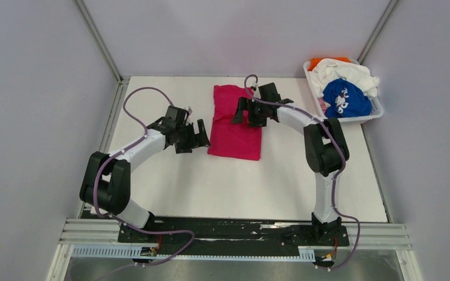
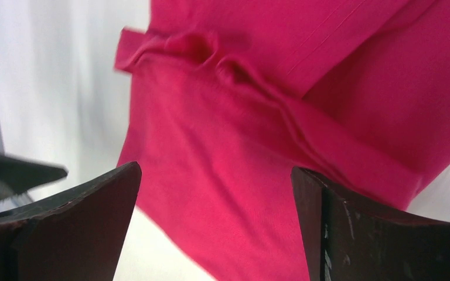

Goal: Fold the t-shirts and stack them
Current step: Fold the folded rectangular tshirt in 1/3 of the way

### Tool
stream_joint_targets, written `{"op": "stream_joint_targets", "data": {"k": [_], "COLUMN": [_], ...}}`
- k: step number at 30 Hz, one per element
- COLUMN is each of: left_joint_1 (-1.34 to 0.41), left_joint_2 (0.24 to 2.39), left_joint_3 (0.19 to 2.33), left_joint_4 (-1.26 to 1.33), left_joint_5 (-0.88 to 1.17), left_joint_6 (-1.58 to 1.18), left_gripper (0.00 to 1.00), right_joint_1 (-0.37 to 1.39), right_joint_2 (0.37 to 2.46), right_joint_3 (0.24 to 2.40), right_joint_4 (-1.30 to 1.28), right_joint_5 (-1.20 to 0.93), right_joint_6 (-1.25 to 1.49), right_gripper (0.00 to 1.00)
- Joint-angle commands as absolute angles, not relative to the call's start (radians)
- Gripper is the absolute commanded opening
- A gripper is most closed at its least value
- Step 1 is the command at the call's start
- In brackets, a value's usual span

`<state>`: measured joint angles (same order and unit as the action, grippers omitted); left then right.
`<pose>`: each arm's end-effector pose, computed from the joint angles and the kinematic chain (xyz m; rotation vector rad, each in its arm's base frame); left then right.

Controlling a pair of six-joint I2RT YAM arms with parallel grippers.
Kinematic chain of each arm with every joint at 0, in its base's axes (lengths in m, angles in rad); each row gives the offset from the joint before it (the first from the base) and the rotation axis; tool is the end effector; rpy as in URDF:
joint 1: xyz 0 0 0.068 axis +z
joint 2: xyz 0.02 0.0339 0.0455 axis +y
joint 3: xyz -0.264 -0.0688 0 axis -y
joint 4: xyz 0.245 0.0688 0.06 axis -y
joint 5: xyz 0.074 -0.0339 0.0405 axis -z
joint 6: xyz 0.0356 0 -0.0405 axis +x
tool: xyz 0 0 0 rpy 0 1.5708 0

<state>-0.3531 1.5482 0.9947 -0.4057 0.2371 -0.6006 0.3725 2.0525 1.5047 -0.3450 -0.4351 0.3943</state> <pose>0.2939 -0.1172 0.2108 -0.2263 2.6196 -0.6588 0.4131 0.1775 0.1883 -0.1703 2.5422 0.8558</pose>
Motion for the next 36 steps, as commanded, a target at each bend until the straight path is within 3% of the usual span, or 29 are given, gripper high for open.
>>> {"op": "stream_joint_targets", "data": {"k": [1,14,29,36], "left_joint_1": [-0.351,-0.351,-0.351,-0.351], "left_joint_2": [1.486,1.527,1.533,1.496], "left_joint_3": [0.923,0.928,0.924,0.903], "left_joint_4": [-0.307,-0.269,-0.282,-0.296], "left_joint_5": [0.295,0.335,0.326,0.309], "left_joint_6": [-0.652,-0.668,-0.678,-0.680], "left_gripper": [1.00,1.00,1.00,1.00], "right_joint_1": [0.362,0.358,0.340,0.295], "right_joint_2": [2.153,2.262,2.213,2.279], "right_joint_3": [1.630,1.810,1.789,1.825], "right_joint_4": [-0.287,-0.169,-0.161,-0.242], "right_joint_5": [-0.343,-0.176,-0.273,-0.214], "right_joint_6": [0.392,0.491,0.585,0.872], "right_gripper": [1.00,1.00,1.00,1.00]}}
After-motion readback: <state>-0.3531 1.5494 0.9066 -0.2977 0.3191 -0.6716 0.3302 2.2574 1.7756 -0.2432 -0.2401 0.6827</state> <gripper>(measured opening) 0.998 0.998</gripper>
